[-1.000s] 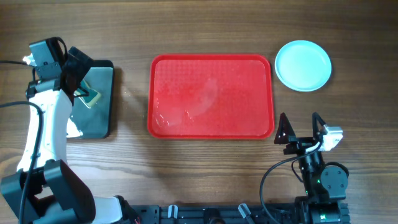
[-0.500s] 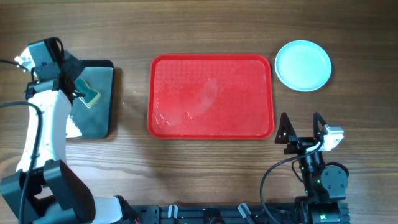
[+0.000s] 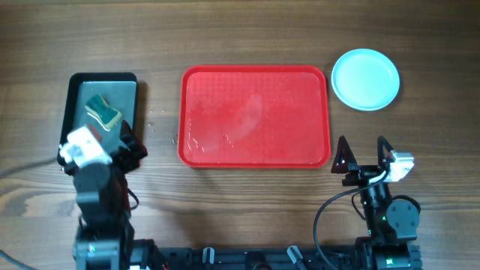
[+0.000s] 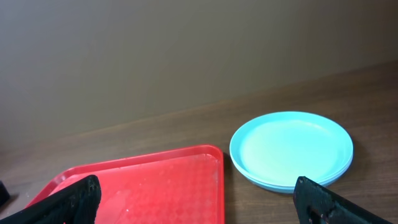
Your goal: Clean dirty plates on tray and stack at the side
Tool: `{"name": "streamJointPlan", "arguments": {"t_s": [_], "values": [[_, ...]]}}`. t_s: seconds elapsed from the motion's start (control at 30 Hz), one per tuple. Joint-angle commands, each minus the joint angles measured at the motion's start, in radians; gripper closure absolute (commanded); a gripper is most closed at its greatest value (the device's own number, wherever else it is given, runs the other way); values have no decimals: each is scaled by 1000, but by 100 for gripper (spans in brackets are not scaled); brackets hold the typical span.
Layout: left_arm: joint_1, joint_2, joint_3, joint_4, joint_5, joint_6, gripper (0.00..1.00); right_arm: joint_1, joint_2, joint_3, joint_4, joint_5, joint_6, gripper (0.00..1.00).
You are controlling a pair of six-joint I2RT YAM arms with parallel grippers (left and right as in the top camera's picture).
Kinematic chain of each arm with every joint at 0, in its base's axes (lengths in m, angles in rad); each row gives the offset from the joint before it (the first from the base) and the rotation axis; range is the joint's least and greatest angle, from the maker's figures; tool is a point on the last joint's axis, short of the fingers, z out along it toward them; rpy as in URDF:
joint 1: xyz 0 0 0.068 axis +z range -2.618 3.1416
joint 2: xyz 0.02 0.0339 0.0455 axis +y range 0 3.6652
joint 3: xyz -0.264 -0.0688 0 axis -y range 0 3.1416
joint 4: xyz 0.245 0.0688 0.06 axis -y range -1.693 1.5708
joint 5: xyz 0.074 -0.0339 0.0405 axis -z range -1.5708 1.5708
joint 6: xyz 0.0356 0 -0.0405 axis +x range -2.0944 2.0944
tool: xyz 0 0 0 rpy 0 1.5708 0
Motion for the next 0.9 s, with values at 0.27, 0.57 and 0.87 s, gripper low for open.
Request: {"name": "streamJointPlan", "arguments": {"t_s": [0.27, 0.57, 0.87], "values": [[-83, -459, -436, 328, 77, 28, 0, 5, -5, -2, 2, 18, -17, 0], [-93, -483, -451, 252, 169, 132, 0, 5, -5, -2, 2, 18, -17, 0], [-98, -481, -451, 256, 170, 131, 0, 5, -5, -2, 2, 18, -17, 0]]}}
